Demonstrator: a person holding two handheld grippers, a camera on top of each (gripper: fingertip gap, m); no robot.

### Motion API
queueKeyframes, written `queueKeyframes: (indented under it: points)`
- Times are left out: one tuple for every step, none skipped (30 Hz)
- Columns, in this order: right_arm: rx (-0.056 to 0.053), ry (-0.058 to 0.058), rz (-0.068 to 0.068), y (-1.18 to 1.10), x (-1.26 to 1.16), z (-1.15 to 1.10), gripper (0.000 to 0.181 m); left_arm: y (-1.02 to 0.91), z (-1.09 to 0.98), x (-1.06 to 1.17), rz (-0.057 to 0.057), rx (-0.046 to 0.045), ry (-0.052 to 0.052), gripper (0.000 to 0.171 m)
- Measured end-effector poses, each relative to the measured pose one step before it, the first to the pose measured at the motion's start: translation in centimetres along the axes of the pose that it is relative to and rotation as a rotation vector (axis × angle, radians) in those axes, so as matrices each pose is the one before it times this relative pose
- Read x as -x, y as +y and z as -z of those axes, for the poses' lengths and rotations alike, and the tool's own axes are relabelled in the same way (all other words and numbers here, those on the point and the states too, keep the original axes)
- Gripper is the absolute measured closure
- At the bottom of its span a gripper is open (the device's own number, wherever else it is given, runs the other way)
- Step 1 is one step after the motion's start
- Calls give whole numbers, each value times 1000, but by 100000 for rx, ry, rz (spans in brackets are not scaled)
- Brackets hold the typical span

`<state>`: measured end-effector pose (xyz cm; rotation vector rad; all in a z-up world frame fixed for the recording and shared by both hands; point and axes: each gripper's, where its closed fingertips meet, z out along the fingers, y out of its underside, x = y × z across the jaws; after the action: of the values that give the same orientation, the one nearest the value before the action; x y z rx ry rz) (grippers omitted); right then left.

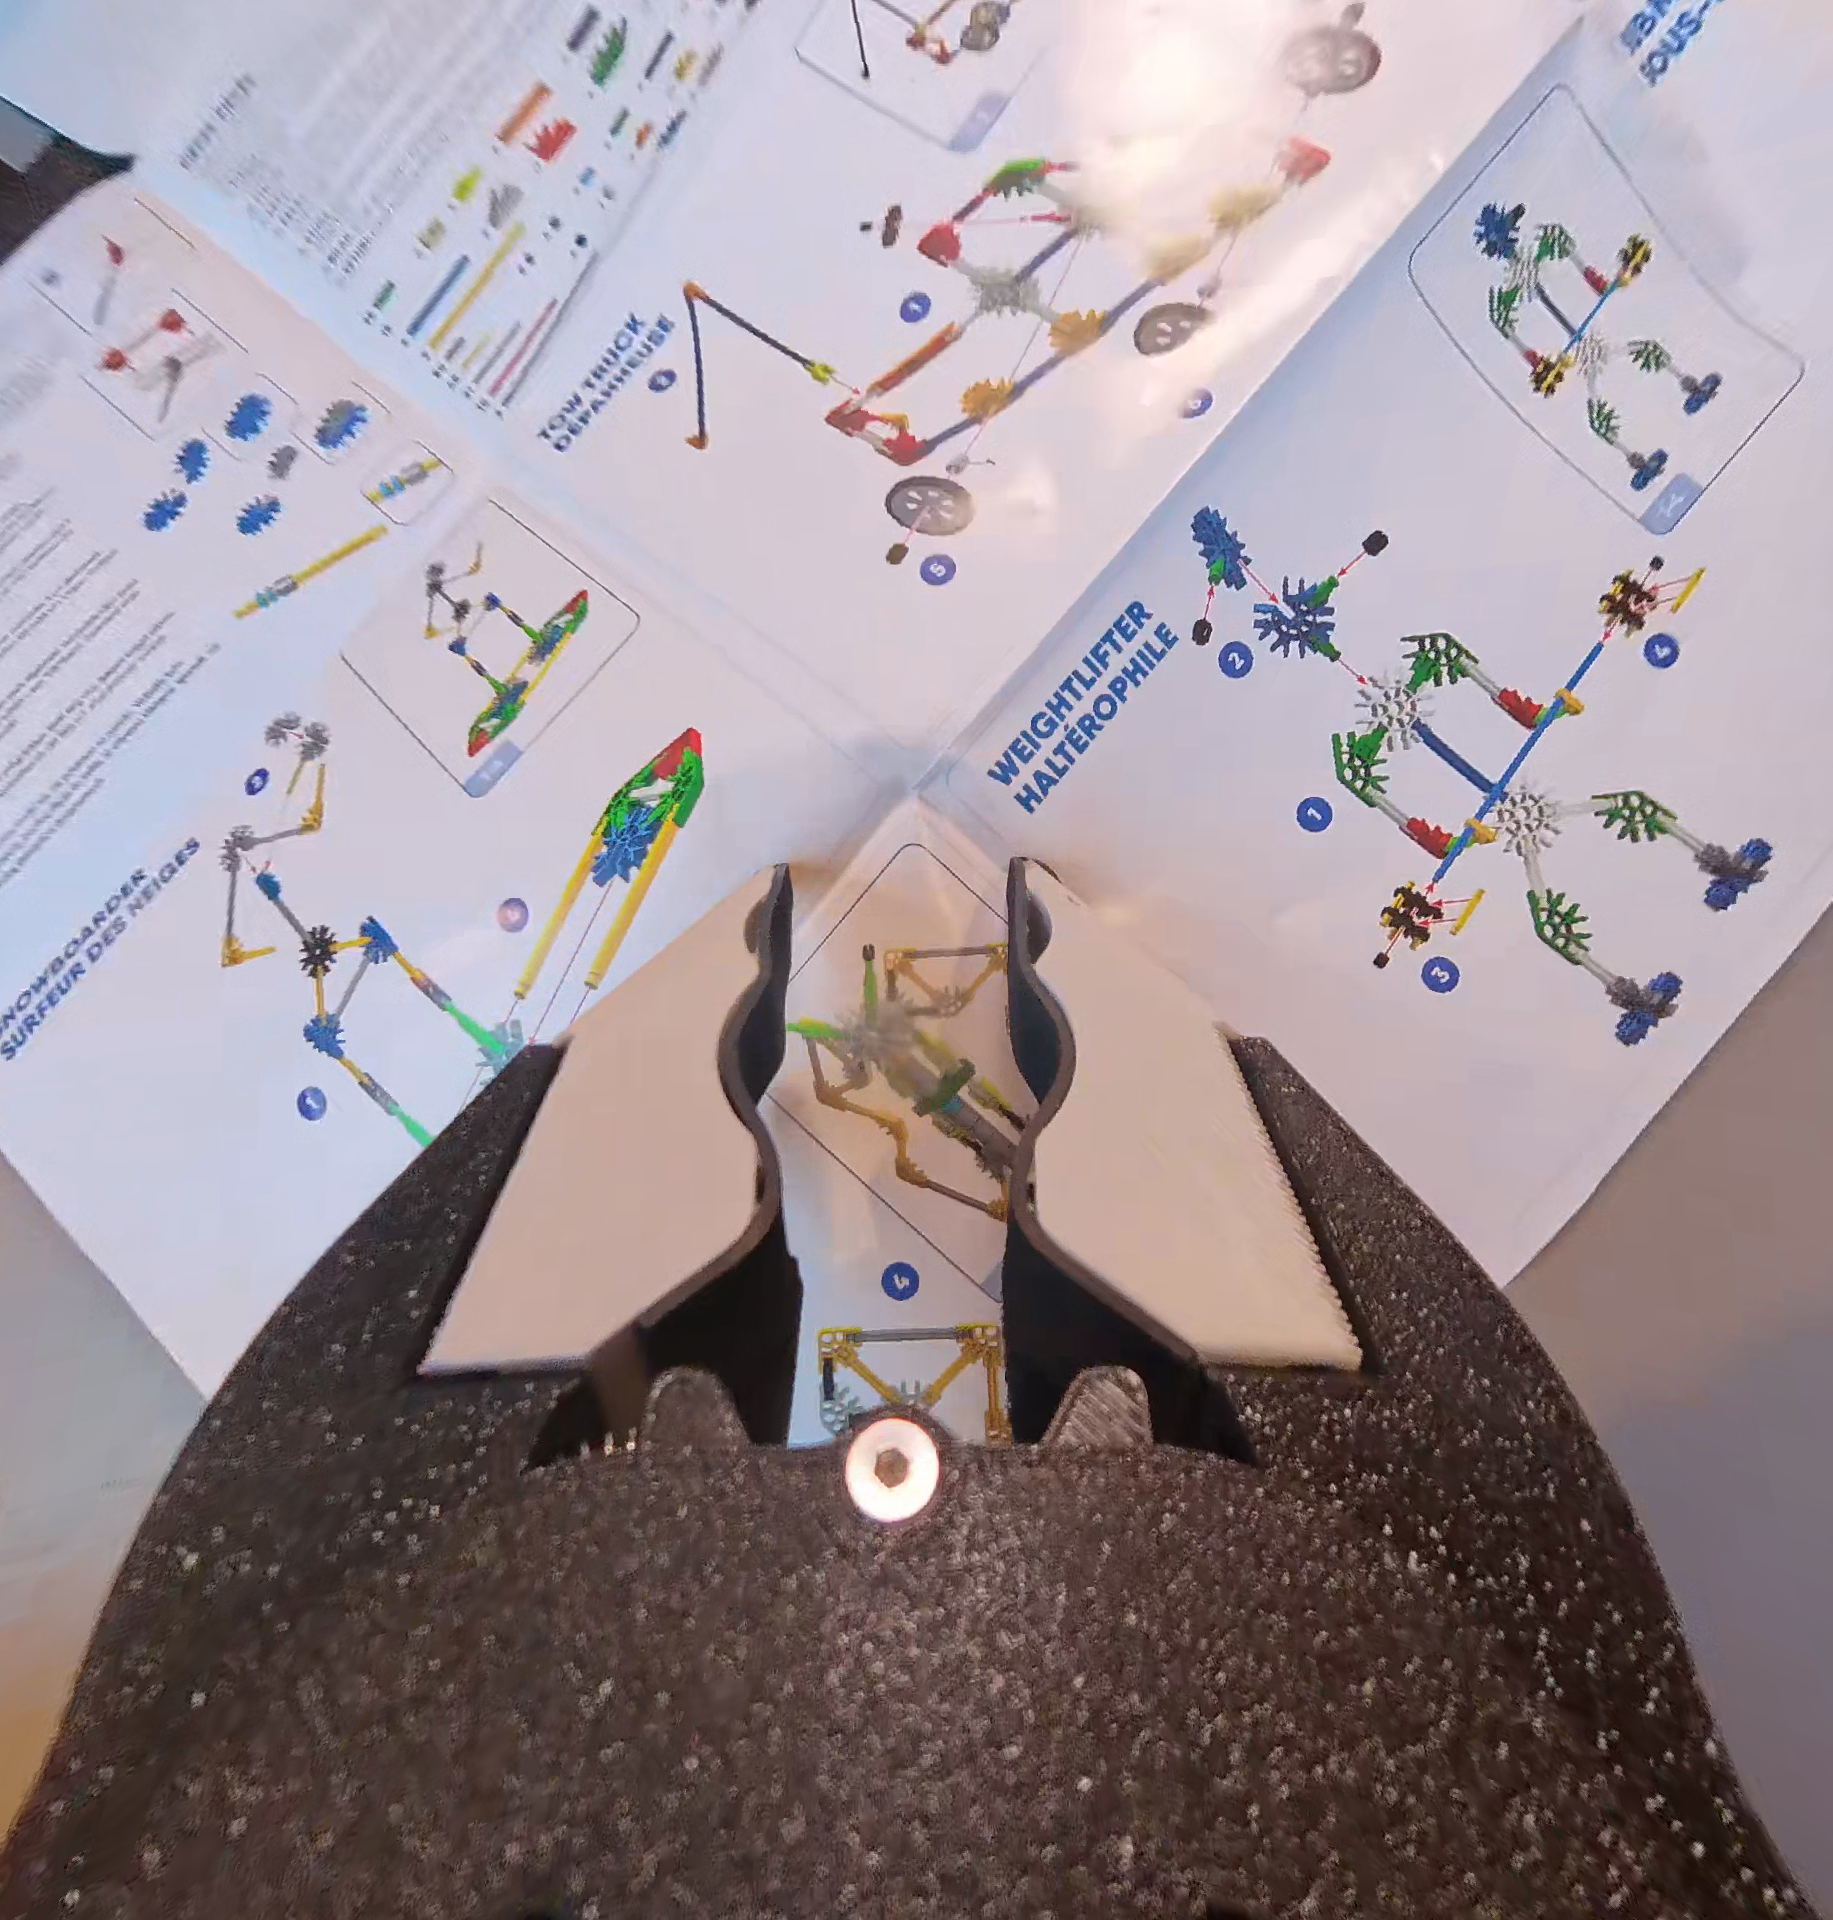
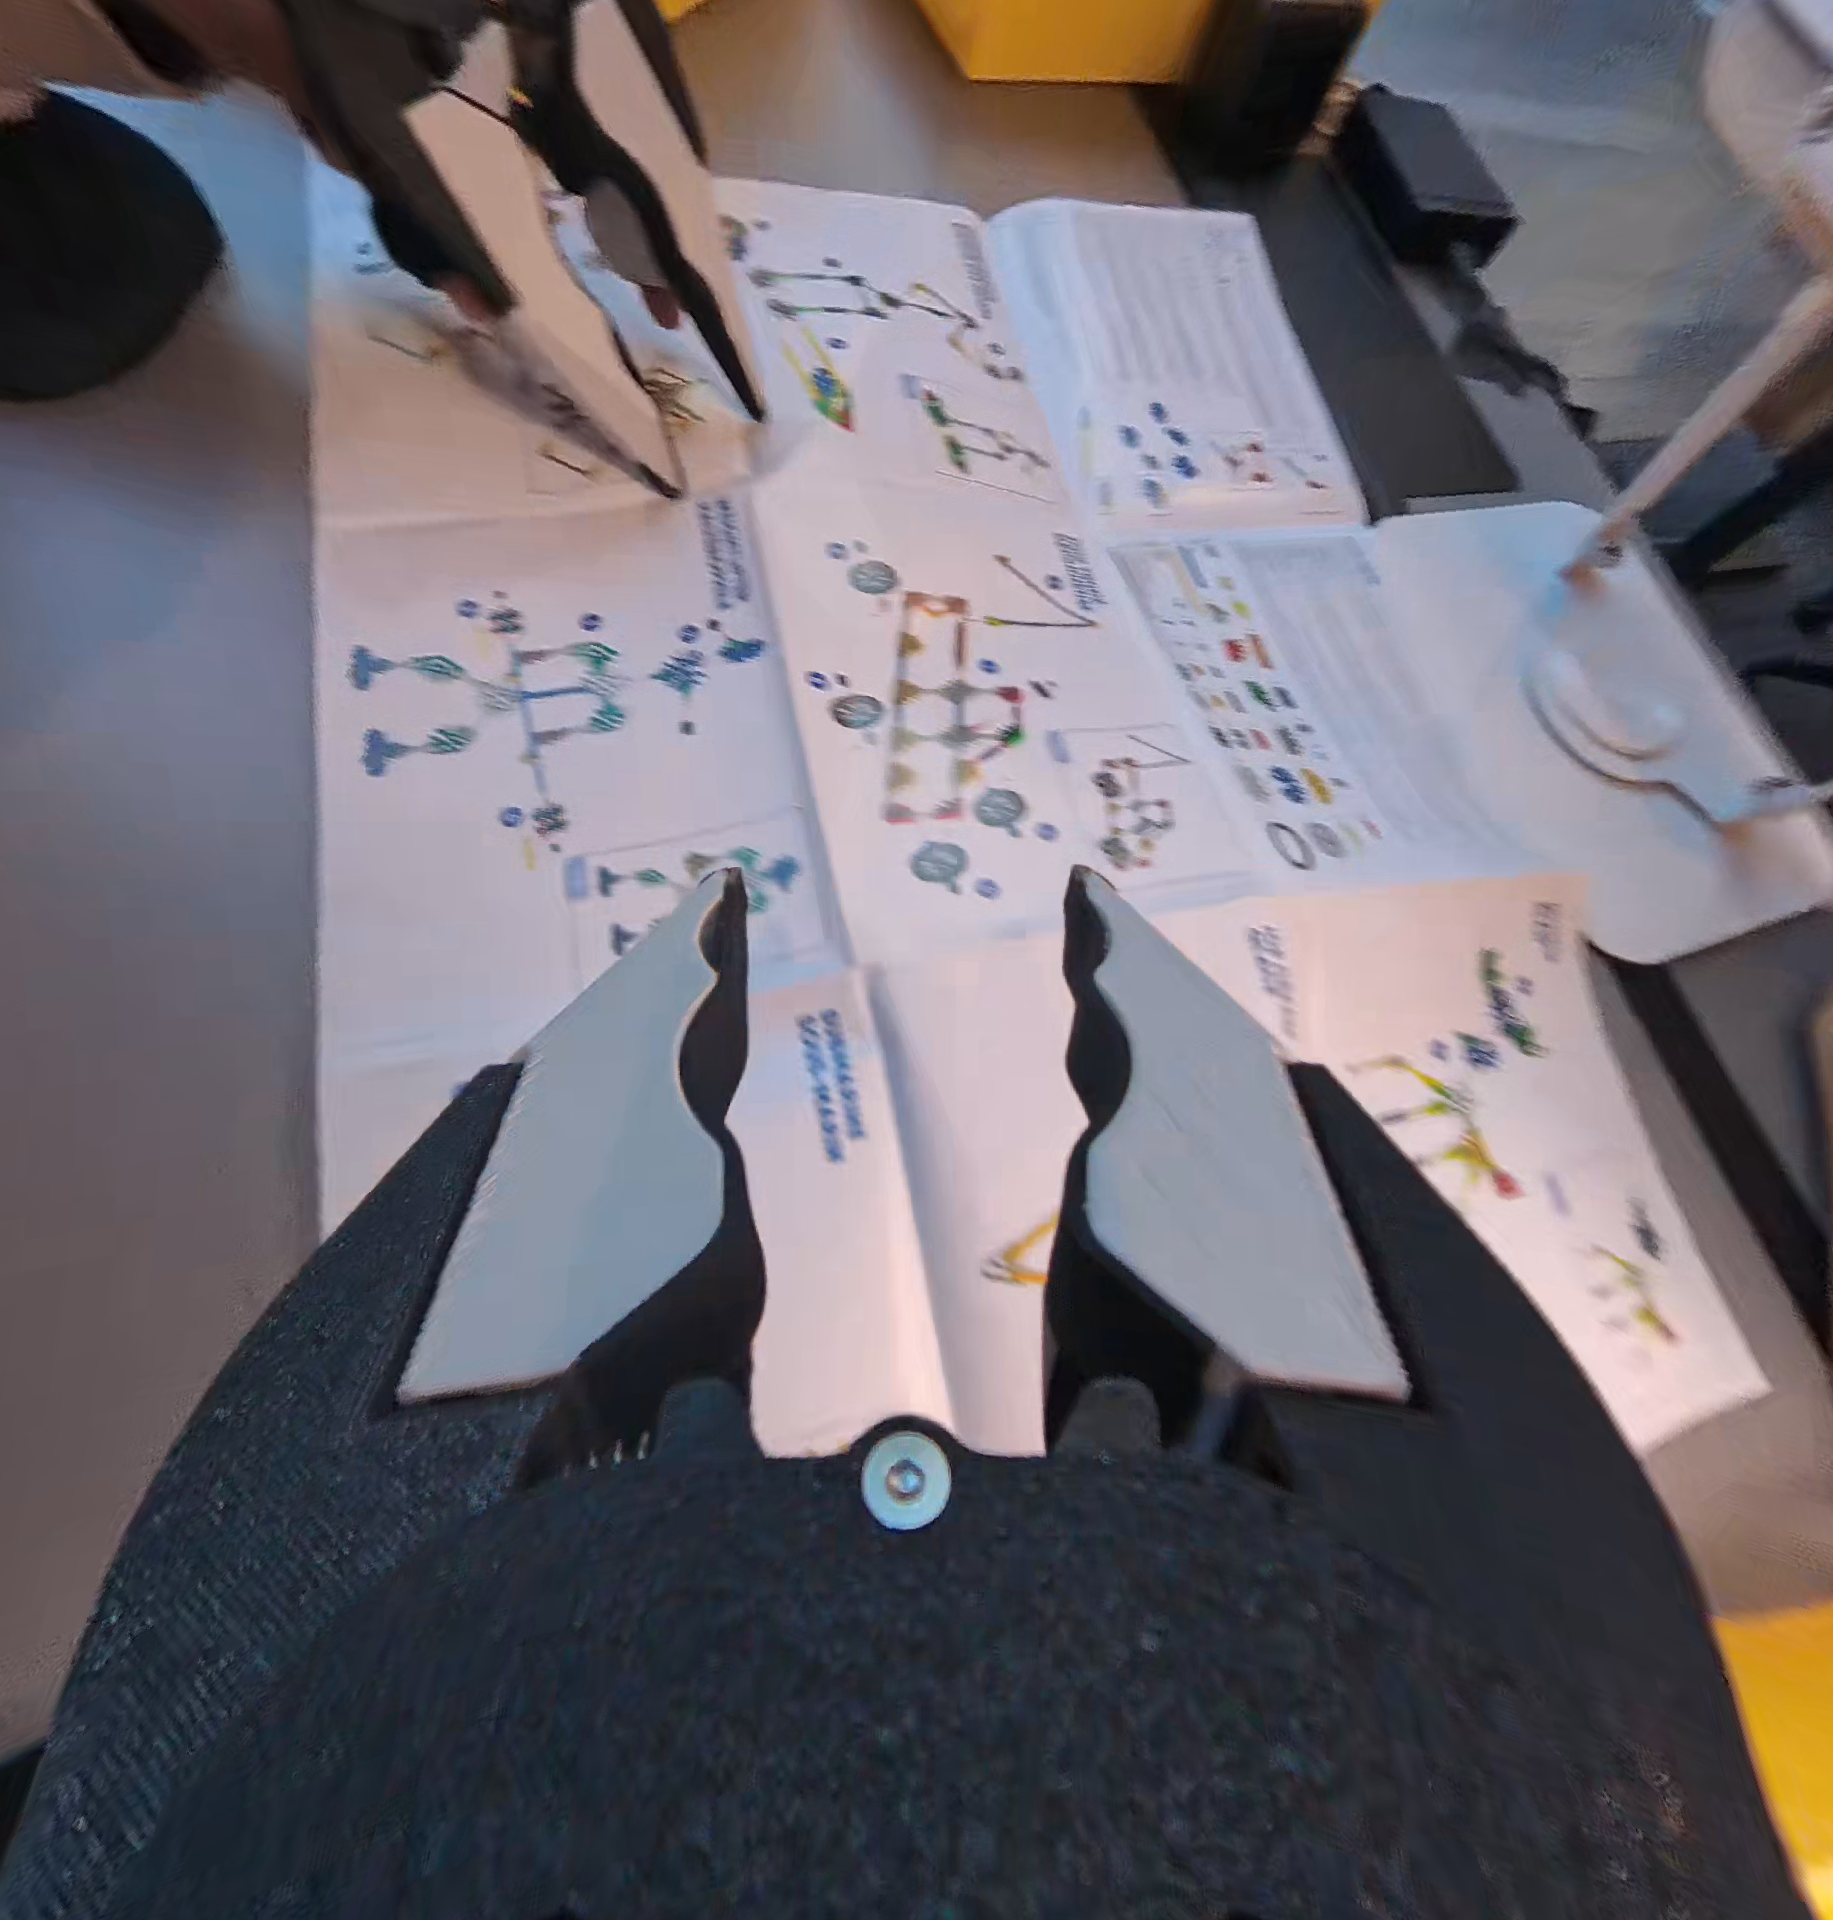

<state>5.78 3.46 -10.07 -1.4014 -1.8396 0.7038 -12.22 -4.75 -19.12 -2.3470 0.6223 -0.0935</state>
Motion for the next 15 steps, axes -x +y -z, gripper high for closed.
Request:
queueKeyframes:
  points:
    - [-308, -4010, -517, 79, 1519, -1161, 128, 158, -404, -314, -1461, 1618, 792, 134]
    - [460, -2413, -760, 253, 979, -1161, 136, 164, -331, -420, -1598, 1747, 1042, 136]
    - [1417, -2063, -979, 480, 658, -1137, 142, 153, -256, -343, -1047, 1626, 588, 137]
    - [3197, -1113, -1607, 805, 240, -1098, 147, 35, -154, -250, -377, 658, 247, 139]
    - [3372, -985, -1337, 860, 17, -950, 151, -72, -53, -227, 301, -266, 591, 143]
    - [3498, -1298, -1735, 877, -17, -785, 152, -13, -24, -167, 592, -75, 443, 143]
    - [4661, -1093, -2054, 967, -122, -642, 152, 7, 7, -65, 515, -240, -81, 143]
    - [3481, 80, -807, 717, -282, -468, 152, 35, 14, -155, 412, -148, 481, 144]
    - [1308, 24, -701, 333, -232, -260, 154, 36, 27, -256, 459, -93, 1183, 144]
    - [1369, -1164, -1758, 269, -106, -146, 154, 30, 21, -231, 580, -156, 1106, 144]
    - [1761, -2035, -1745, 308, 0, -103, 154, 9, -7, -203, 661, -204, 967, 144]
    - [2566, -1616, -1140, 480, -64, -110, 154, -7, -10, -179, 717, -198, 1003, 144]
    - [14, -950, -570, 116, -127, -8, 156, -19, -9, -168, 592, -103, 845, 144]
    - [100, -1561, -1249, 92, -74, 56, 156, -9, -15, -140, 321, -62, 615, 144]
    - [-3, -1748, -1311, 67, -21, 74, 156, -19, -20, -165, 257, -156, 732, 144]
